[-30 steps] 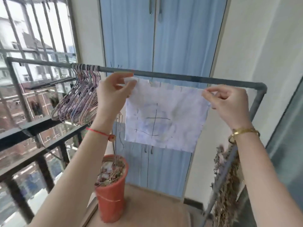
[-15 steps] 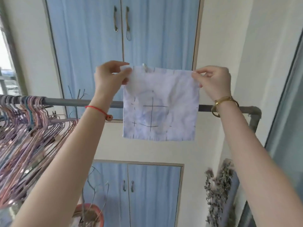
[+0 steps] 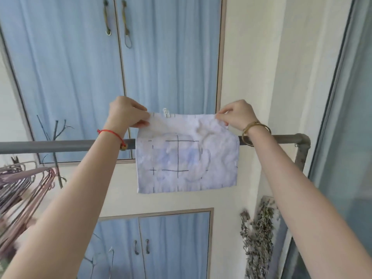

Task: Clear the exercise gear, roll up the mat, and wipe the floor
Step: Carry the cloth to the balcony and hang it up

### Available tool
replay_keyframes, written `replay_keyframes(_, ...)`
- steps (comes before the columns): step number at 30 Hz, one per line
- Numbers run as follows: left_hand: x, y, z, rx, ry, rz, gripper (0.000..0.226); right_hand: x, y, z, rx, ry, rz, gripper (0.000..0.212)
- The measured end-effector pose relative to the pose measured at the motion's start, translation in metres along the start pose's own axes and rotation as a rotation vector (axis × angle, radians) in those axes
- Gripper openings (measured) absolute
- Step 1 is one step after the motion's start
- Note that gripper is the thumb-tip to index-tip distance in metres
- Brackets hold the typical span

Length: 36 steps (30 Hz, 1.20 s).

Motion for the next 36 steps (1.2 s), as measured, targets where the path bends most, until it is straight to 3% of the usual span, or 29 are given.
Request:
replay_keyframes(4, -0.008, 0.002, 0.004, -0.1, -0.281, -0.027, 0.015, 0.008, 0.009, 0.005, -0.185, 0.076, 0.06, 0.011)
replay_keyframes(8, -0.005, 0.01, 0.007, -0.134, -0.36, 0.024, 0.021, 0.007, 0.016, 0.001, -0.183, 0.062, 0.071, 0.017)
replay_keyframes(10, -0.002, 0.013, 0.009, -0.125, -0.192, 0.068, 0.025, 0.003, 0.021, -0.004, -0.134, 0.018, 0.07, 0.017)
replay_keyframes(13, 0.006, 0.034, 0.012, -0.125, 0.093, 0.275, 0.02, -0.004, 0.03, -0.011, -0.036, -0.038, 0.053, 0.017)
replay_keyframes(16, 0.01, 0.059, 0.015, -0.2, 0.075, 0.439, 0.018, -0.01, 0.044, -0.015, 0.03, -0.068, 0.038, 0.018)
replay_keyframes(22, 0.014, 0.097, 0.016, -0.271, 0.113, 0.586, 0.017, -0.016, 0.086, -0.024, 0.166, -0.134, 0.017, 0.02)
replay_keyframes(29, 0.019, 0.146, 0.054, -0.399, 0.484, 0.595, 0.017, -0.011, 0.151, -0.045, 0.282, -0.258, 0.143, 0.018)
replay_keyframes(36, 0.028, 0.207, 0.097, -0.566, 0.734, 0.55, 0.021, -0.007, 0.247, -0.098, 0.477, -0.206, 0.248, 0.018)
Point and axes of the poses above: each hand's wrist, its own y-axis away from the middle knuckle, its own z-axis out of the palm, x = y × z, the point moved 2 cm from there along -y, towards the middle knuckle, and after that the axes turned 4 degrees about -z, right-handed, at the moved point
